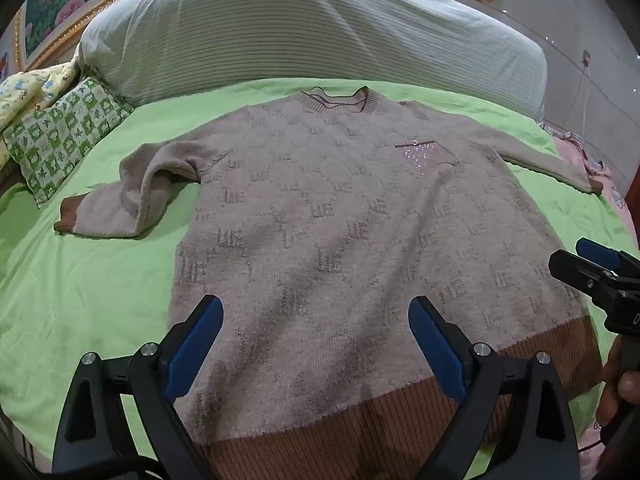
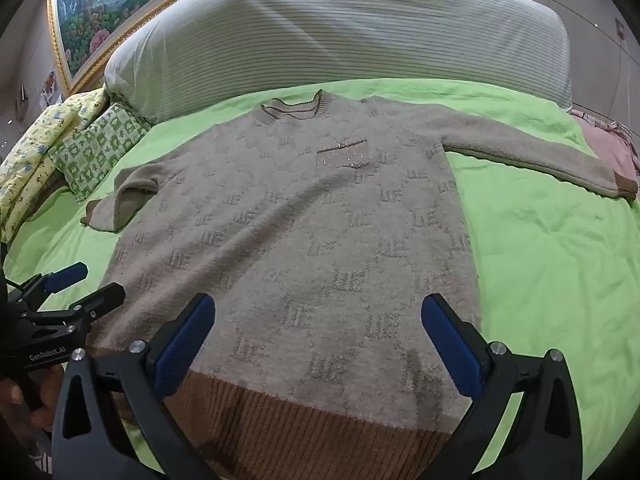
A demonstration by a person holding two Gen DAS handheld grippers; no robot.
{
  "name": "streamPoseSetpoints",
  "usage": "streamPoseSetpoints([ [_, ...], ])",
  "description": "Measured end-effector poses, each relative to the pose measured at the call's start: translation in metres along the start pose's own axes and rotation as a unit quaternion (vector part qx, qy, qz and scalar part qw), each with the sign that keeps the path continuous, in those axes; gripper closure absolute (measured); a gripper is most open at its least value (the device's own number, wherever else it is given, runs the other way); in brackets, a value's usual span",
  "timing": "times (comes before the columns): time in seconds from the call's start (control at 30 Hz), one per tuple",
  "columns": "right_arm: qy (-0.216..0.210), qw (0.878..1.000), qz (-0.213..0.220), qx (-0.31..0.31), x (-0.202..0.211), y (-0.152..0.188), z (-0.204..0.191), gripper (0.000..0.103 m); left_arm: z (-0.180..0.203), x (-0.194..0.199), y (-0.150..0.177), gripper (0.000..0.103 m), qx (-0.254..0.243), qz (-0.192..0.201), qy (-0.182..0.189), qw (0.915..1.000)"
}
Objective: Fold small clothes
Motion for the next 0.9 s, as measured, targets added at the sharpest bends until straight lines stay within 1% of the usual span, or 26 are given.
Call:
streamPoseSetpoints([
  [0.17, 0.000, 1.000, 0.000, 0.002, 0.0021, 0.0023, -0.0040, 0.000, -0.0063, 0.0001, -0.0012, 0.008, 0.002, -0.002, 0.001, 1.0000],
  [0.2, 0.001, 1.000, 0.000, 0.002, 0.0020, 0.0017, -0.0047, 0.000, 0.0022, -0.0011, 0.0027, 0.008, -0.001, 0.001, 0.002, 1.0000],
  [0.27, 0.001, 1.000, -0.001, 0.003, 0.0012, 0.0007, -0.0039, 0.000, 0.0031, -0.0008, 0.0027, 0.008, -0.001, 0.001, 0.002, 1.0000],
  [0.9, 0.001, 1.000, -0.002, 0.004, 0.0045, 0.0022, -0.0071, 0.000, 0.0021, -0.0015, 0.0005, 0.008, 0.000, -0.002, 0.003, 1.0000],
])
Point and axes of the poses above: each gripper's, at about its wrist camera, not at the fingertips, and x roughly against the way its jaws point, z to its right, y to its underside, the point moved 2 cm from there along -x, roughly the way its jaws point, and after that the axes turned 10 degrees about y, right-handed, at the moved point
